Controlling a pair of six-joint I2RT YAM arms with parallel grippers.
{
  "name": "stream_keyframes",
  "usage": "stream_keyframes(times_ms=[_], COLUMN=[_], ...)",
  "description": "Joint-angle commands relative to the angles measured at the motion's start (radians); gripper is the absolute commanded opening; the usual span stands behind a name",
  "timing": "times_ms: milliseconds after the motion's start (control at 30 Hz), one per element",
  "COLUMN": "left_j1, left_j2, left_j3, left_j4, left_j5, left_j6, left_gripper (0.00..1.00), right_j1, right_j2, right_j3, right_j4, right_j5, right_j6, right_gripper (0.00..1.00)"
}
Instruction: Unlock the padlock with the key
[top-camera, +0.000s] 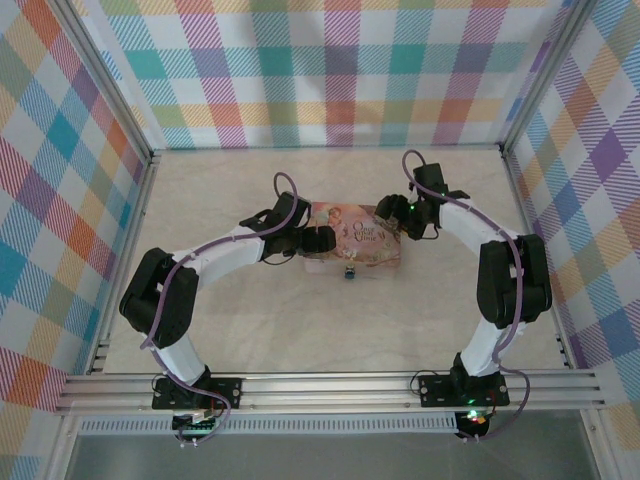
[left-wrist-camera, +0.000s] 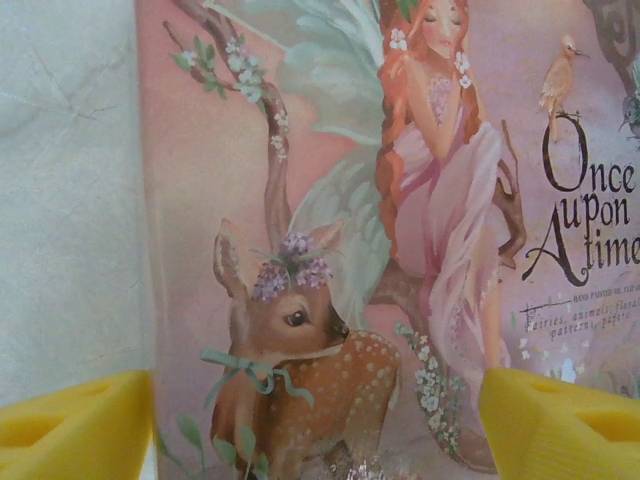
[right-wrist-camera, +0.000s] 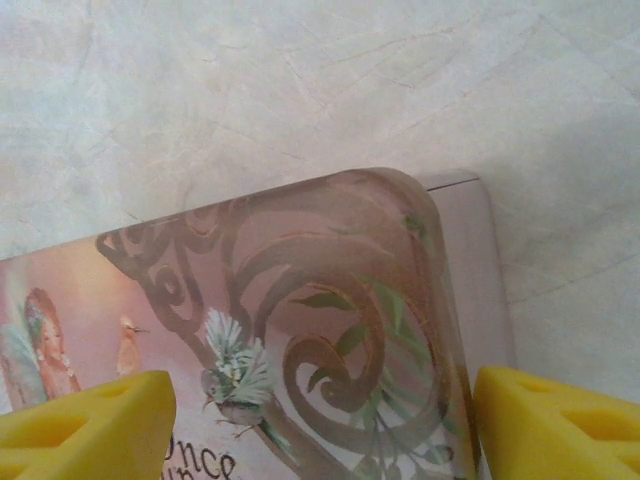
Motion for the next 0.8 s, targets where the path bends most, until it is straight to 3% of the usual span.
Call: stream_keyframes(times_ms=[0, 400, 767], left_j1=[0.009, 0.026, 0.063], left_j2=[-0.044, -0.102, -0.227], left_j3=[-0.015, -0.069, -0.075], left_j4=[0.038, 0.013, -0.209], left_j5=[-0.012, -0.051, -0.248], left_j6=[-0.007, -0.017, -0.046], left_gripper=[0.86, 0.92, 0.88], right_j1=[0.013, 0.014, 0.012], right_j2=[0.022, 0.041, -0.11], right_j3=[0.045, 0.075, 0.023], right_j4=[0.001, -0.011, -0.099], right_j5=[-0.036, -0.032, 0.075], right_j6=[-0.015, -0.036, -0.089], right_gripper=[0.78, 0.8, 0.81])
